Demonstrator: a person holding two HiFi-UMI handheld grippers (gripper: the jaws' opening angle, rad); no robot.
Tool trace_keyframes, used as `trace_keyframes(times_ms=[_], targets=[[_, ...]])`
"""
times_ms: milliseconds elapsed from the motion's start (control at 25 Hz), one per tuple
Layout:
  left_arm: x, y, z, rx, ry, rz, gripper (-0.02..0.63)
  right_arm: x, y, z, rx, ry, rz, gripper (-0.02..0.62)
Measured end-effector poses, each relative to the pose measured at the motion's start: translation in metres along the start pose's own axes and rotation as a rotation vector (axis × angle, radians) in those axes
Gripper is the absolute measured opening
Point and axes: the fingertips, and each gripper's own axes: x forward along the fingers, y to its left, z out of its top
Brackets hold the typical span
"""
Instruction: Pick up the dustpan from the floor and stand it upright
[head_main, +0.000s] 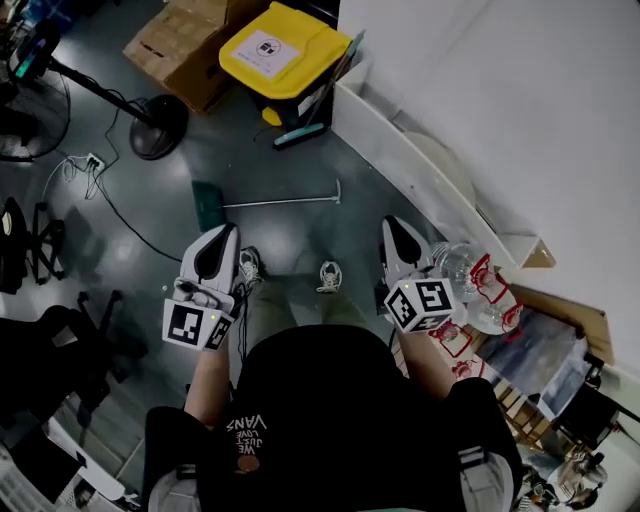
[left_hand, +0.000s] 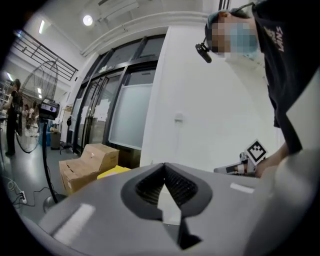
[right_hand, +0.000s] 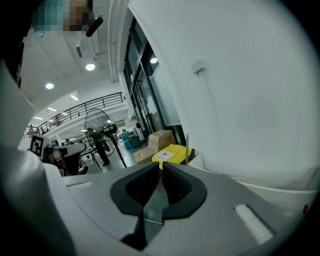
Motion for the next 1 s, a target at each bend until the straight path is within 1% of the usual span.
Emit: trace_keyframes(times_ms=[200,280,400,480,640,760,1000], targets=[[0.043,0.029,-0.031,-0.021,0.073,-0.155,0.054,0.044,-0.005,-0.019,-0.001,0.019,-0.099,0.006],[0.059,0.044,-0.046,-0.028,0.106,-0.208,0.054,0.067,-0.006,-0.028,0.001,0.025,-0.134,0.044],[0.081,0.066,-0.073,-0.010,0.145,-0.265,0.054,0.100,-0.010,-0.050,0.028,0.029,-0.181,0.055],[0.093,0.078,-0.094,-0.009,0.168,-0.285,0.054,0.120,-0.016,-0.071,0.048,0.047,-0.206,0.077],[0.113,0.099,-0.142,-0.003,0.202,-0.315,0.054,0.155,-0.034,-0.126,0.081,0.109,-0.242,0.085],[0.126,0.111,-0.188,0.008,0.236,-0.323,0.054,0.178,-0.050,-0.171,0.092,0.158,-0.258,0.089],[0.138,0.121,-0.283,-0.034,0.262,-0.324,0.054,0.221,-0.092,-0.276,0.082,0.269,-0.268,0.096]])
